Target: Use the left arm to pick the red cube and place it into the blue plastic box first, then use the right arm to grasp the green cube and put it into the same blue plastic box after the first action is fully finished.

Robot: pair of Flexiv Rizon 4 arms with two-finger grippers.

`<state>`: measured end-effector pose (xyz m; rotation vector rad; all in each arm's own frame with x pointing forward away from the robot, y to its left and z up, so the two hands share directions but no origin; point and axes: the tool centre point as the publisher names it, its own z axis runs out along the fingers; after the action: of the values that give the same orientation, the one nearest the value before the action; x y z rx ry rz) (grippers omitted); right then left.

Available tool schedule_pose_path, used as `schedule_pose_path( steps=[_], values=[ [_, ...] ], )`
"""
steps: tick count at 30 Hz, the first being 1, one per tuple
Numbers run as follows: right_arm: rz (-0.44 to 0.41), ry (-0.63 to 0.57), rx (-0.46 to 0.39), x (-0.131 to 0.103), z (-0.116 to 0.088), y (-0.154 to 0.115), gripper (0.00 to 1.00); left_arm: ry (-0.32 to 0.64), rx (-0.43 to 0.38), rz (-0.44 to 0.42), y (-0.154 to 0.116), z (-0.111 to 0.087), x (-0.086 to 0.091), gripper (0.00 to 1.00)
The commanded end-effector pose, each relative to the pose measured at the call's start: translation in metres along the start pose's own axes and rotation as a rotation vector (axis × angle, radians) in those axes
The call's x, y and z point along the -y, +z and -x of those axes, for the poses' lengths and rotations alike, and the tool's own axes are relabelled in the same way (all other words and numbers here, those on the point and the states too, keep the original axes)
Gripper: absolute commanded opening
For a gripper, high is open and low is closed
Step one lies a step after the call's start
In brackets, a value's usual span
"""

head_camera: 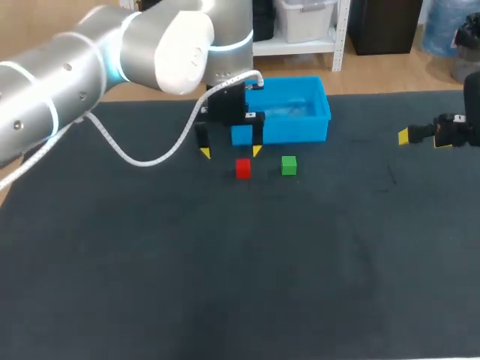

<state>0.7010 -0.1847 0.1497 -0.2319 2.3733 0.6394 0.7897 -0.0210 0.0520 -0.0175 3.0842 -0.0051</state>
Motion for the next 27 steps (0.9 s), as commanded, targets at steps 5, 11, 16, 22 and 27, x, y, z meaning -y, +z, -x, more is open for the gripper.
schedule_pose_path(
  steps=[5, 11, 16, 22, 27],
  values=[
    [-0.001, -0.001, 0.000, 0.000, 0.000, 0.000, 1.00, 0.005, -0.036, 0.019, 0.013, 0.012, 0.007, 1.00],
    [-0.001, -0.001, 0.000, 0.000, 0.000, 0.000, 1.00, -0.001, -0.046, 0.024, 0.018, 0.015, 0.007, 1.00],
    [-0.001, -0.001, 0.000, 0.000, 0.000, 0.000, 1.00, -0.002, -0.052, 0.023, 0.025, 0.019, 0.010, 1.00],
    [-0.001, -0.001, 0.000, 0.000, 0.000, 0.000, 1.00, 0.009, -0.064, 0.022, 0.034, 0.019, 0.015, 1.00],
    [-0.001, -0.001, 0.000, 0.000, 0.000, 0.000, 1.00, 0.013, -0.078, 0.031, 0.040, 0.016, 0.016, 1.00]
  ],
)
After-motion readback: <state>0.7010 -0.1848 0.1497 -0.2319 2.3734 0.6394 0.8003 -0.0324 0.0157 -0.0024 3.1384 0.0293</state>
